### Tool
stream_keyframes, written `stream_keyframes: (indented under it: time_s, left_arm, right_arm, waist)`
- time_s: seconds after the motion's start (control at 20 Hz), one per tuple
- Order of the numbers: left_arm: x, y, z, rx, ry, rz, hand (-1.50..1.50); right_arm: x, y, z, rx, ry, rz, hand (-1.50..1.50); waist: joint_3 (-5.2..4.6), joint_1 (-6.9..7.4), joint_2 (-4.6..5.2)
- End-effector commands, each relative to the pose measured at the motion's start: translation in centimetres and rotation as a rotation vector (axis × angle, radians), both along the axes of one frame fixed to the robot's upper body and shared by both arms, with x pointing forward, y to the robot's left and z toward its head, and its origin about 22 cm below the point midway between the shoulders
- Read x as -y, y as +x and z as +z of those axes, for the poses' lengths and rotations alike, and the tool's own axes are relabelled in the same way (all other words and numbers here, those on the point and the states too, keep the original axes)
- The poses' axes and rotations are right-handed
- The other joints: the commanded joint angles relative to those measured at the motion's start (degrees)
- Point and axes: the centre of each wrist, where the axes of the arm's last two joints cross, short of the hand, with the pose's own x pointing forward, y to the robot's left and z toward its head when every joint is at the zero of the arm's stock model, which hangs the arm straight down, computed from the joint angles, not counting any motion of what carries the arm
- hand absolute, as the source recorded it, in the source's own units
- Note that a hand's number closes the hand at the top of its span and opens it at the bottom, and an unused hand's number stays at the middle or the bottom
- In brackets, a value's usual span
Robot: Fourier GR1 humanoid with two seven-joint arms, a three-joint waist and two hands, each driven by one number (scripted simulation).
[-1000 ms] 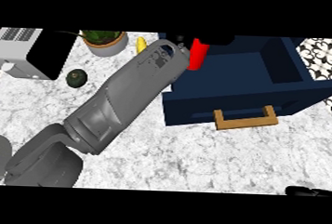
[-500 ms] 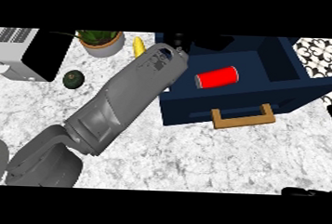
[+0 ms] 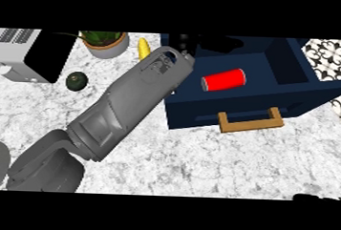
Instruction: Pick up the can, place it into the drawer and close the drawer
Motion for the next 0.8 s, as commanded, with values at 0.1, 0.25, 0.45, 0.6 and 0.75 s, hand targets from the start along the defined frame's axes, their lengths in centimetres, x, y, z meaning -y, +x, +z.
stream_keyframes:
  time_s: [0.1, 0.25, 0.45, 0.6, 0.75]
  left_arm:
    - [0.3, -0.2, 0.4, -0.014, -0.067, -0.015, -1.5]
    - [0.7, -0.2, 1.4, 0.019, -0.098, -0.004, -1.5]
    - [1.0, -0.1, 2.6, 0.035, -0.124, -0.002, -1.5]
    - [0.6, -0.4, 1.1, 0.051, -0.111, -0.011, -1.5]
    - [1.1, -0.2, 2.5, 0.06, -0.101, -0.004, -1.5]
  right_arm:
    - [-0.9, -0.5, 1.1, 0.061, -0.193, 0.006, -1.5]
    - [-1.7, 0.1, 0.7, 0.089, -0.264, 0.025, -1.5]
    - [-2.2, 1.1, 1.2, 0.089, -0.404, -0.025, -1.5]
    - [-2.3, 1.6, 1.8, 0.089, -0.518, -0.077, -1.5]
    - [-2.4, 3.0, -0.1, 0.068, -0.645, -0.065, -1.5]
  waist:
    - [-0.03, 0.87, -0.22]
    - [-0.01, 1.4, -0.22]
    - [-0.07, 3.16, -0.43]
    - [-0.12, 5.02, -1.03]
    - [-0.04, 5.11, -0.88]
